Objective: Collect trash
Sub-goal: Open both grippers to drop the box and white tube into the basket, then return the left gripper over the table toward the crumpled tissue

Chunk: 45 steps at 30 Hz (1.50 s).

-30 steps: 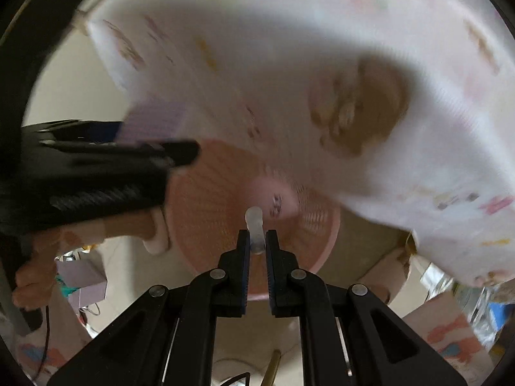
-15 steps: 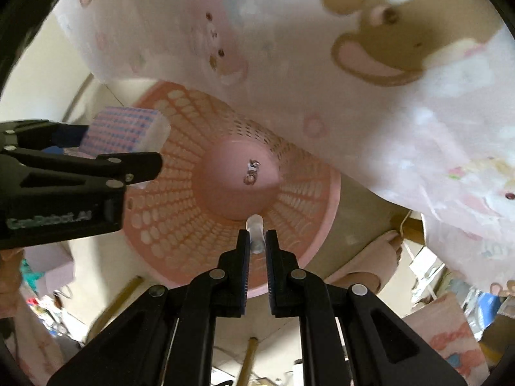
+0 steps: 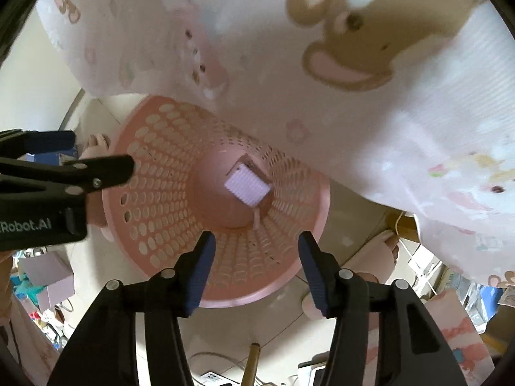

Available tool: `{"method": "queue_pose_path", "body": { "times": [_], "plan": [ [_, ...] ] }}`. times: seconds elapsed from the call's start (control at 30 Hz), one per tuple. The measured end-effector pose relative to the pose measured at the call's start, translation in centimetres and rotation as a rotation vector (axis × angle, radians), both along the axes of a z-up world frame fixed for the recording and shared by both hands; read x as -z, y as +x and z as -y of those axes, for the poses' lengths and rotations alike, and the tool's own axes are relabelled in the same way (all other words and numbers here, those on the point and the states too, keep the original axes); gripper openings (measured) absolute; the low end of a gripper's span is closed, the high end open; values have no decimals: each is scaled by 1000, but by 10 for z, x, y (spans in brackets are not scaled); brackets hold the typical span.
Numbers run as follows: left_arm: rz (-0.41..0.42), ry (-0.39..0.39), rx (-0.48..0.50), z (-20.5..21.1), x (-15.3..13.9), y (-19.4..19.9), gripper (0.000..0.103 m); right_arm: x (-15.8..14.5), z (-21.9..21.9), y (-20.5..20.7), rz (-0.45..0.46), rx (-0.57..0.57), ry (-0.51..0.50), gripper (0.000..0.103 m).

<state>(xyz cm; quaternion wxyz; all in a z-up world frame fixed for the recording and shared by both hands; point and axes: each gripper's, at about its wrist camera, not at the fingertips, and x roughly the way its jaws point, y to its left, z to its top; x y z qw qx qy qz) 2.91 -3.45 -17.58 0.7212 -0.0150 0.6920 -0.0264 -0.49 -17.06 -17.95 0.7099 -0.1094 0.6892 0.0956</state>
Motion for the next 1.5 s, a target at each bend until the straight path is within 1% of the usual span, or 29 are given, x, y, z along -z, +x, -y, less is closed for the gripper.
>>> {"method": "queue_pose_path", "body": {
  "times": [0.1,0.17,0.2,0.27,0.33,0.4,0.47,0.57,0.6,0.63,0.67,0.7,0.8,0.87,0.93,1.03,1.13,1.2,1.23,1.33,1.5],
  "plan": [
    [78,26,-11,-4,-27,1,90,-16,0,1,43,9,4,59],
    [121,31,-20,-9,-43,2,90,-31,-1,0,90,8,15,59],
    [147,29,-27,-12,-53,1,90,-40,0,0,119,9,21,59],
    [194,25,-36,-18,-70,0,90,-64,1,-2,193,19,50,66],
    [250,26,-40,-22,-89,-2,90,-83,2,-4,250,30,74,69],
    [305,33,-40,-25,-107,-3,90,-106,4,-8,314,43,99,70],
    [346,36,-38,-27,-120,-4,90,-125,7,-9,380,50,109,73],
    [397,37,-45,-31,-137,-5,94,-151,9,-12,471,51,124,76],
    [405,37,-50,-32,-139,-4,96,-157,10,-13,488,53,129,77],
    [406,36,-53,-33,-141,-2,97,-162,13,-13,510,58,135,80],
    [403,33,-54,-35,-144,1,97,-170,16,-11,539,70,136,84],
    [396,33,-54,-37,-146,6,97,-173,16,-10,552,78,133,86],
    [367,34,-44,-42,-155,24,98,-184,22,7,573,106,115,86],
    [345,59,-30,-44,-162,33,98,-198,30,21,592,127,96,86],
    [386,70,-19,-47,-177,42,98,-211,40,34,607,129,94,86],
    [441,89,-4,-49,-203,59,98,-234,50,54,656,149,83,86],
    [489,54,-19,-54,-227,75,98,-252,57,67,690,168,100,87],
    [517,31,-21,-56,-238,82,98,-262,62,73,719,185,122,87],
    [533,30,-23,-57,-242,85,100,-265,64,75,731,193,131,88],
    [562,48,-45,-56,-245,95,102,-268,72,80,764,230,148,89],
    [531,15,-69,-60,-228,110,102,-254,82,82,784,271,168,89]
  ]
}}
